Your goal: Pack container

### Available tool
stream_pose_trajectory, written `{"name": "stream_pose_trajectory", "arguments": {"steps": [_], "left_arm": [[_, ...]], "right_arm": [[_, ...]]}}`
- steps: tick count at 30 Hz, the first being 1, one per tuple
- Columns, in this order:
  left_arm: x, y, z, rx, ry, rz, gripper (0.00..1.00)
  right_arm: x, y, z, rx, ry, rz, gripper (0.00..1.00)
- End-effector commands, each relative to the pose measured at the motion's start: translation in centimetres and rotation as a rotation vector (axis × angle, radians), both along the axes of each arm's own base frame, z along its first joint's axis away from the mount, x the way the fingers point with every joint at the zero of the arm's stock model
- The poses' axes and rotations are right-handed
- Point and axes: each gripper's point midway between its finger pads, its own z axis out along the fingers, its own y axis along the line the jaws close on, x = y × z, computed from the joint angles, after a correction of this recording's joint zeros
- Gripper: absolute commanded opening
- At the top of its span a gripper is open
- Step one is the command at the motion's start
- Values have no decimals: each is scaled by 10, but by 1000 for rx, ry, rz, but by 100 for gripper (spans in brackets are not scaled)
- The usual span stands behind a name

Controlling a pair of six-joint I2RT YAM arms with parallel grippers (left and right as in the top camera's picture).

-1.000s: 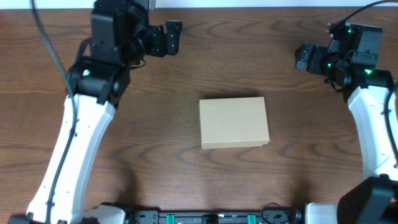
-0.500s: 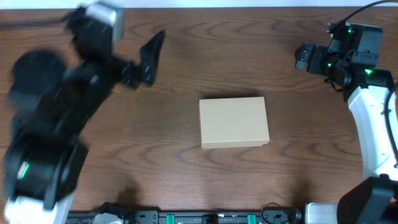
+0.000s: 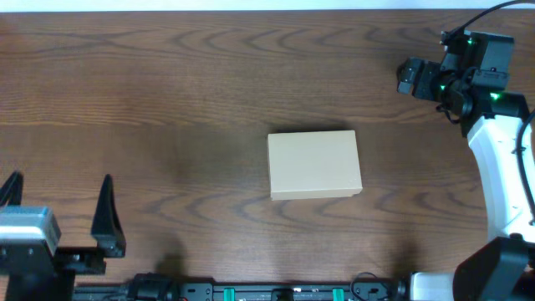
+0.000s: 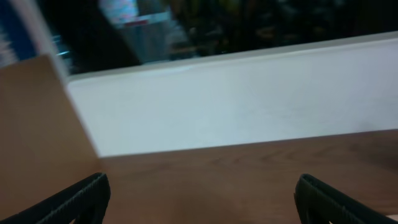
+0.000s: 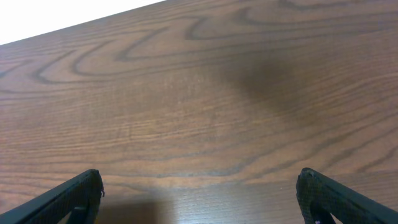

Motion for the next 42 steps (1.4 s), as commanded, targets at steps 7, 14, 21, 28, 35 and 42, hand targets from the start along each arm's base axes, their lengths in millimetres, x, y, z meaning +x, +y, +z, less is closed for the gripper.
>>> {"name": "stream_pose_trajectory", "arguments": {"steps": [7, 14, 21, 28, 35, 42], "left_arm": [[-8, 6, -95, 11, -39, 65, 95], [45, 10, -181, 12, -42, 71, 95], [89, 9, -223, 24, -114, 57, 95], [107, 10, -262, 101, -123, 57, 95], [112, 18, -307, 155, -15, 95, 95], [109, 20, -340, 155, 114, 99, 95]], "right_arm": [[3, -2, 5, -14, -12, 6, 99], [2, -2, 5, -14, -12, 6, 99], [3, -2, 5, -14, -12, 6, 99], [3, -2, 5, -14, -12, 6, 99], [3, -2, 5, -14, -12, 6, 99], [3, -2, 5, -14, -12, 6, 99]]}}
